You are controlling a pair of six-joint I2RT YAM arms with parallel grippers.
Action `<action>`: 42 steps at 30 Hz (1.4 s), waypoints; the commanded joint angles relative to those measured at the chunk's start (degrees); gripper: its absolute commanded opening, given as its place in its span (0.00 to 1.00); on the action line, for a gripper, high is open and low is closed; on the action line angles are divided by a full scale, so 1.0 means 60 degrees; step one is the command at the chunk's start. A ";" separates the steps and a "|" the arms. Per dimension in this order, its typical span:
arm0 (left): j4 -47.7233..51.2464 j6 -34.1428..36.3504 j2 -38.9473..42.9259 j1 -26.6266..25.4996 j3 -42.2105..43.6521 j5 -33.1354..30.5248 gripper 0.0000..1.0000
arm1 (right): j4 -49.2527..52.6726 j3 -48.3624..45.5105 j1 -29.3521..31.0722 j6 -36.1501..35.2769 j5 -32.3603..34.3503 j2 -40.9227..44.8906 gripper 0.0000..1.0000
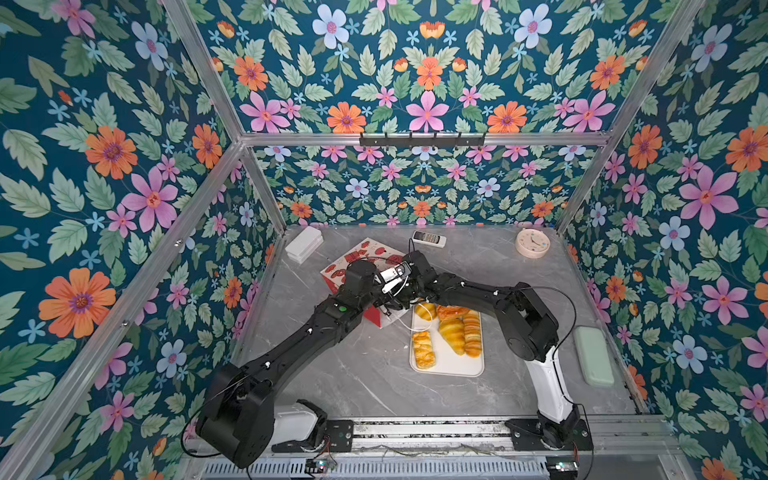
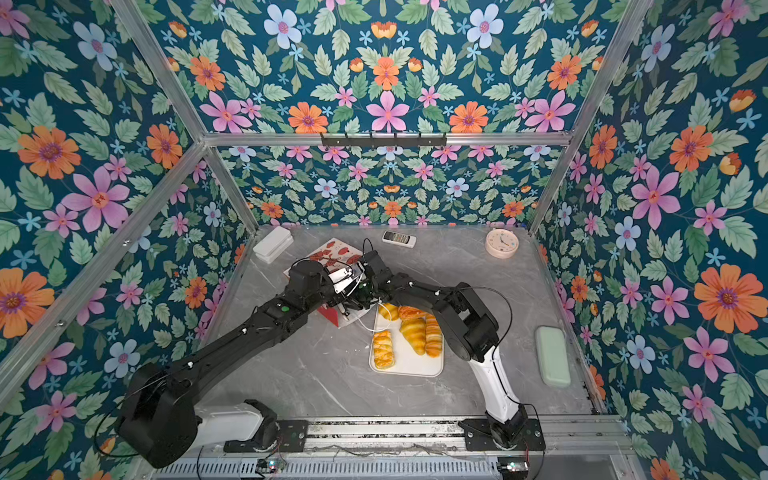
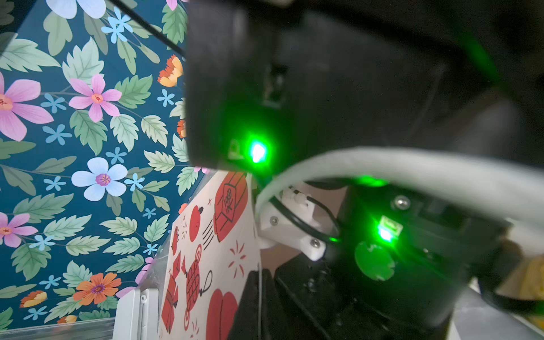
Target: Take the fake bread out of the paper bag
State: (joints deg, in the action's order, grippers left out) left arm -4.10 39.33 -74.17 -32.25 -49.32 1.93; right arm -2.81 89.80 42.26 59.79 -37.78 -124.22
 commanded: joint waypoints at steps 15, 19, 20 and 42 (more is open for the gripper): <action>0.0067 0.0080 0.0204 -0.0016 0.0119 0.0118 0.00 | -0.0430 -0.0829 -0.0136 -0.0612 0.0093 0.0858 0.23; 0.0126 0.0106 0.0175 -0.0016 0.0118 0.0067 0.00 | 0.0142 -0.1029 -0.0155 -0.1038 0.0275 0.1264 0.21; 0.0132 0.0097 0.0176 -0.0016 0.0134 0.0046 0.00 | 0.0248 -0.1096 -0.0161 -0.1107 0.0276 0.1332 0.21; 0.0244 0.0146 0.0130 -0.0016 0.0119 0.0124 0.00 | 0.0175 -0.2003 -0.0432 -0.1147 0.0448 0.1998 0.44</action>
State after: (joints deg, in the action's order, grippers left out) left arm -3.31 40.18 -73.56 -32.36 -48.45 2.17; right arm 0.64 77.17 39.88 52.36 -35.22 -112.05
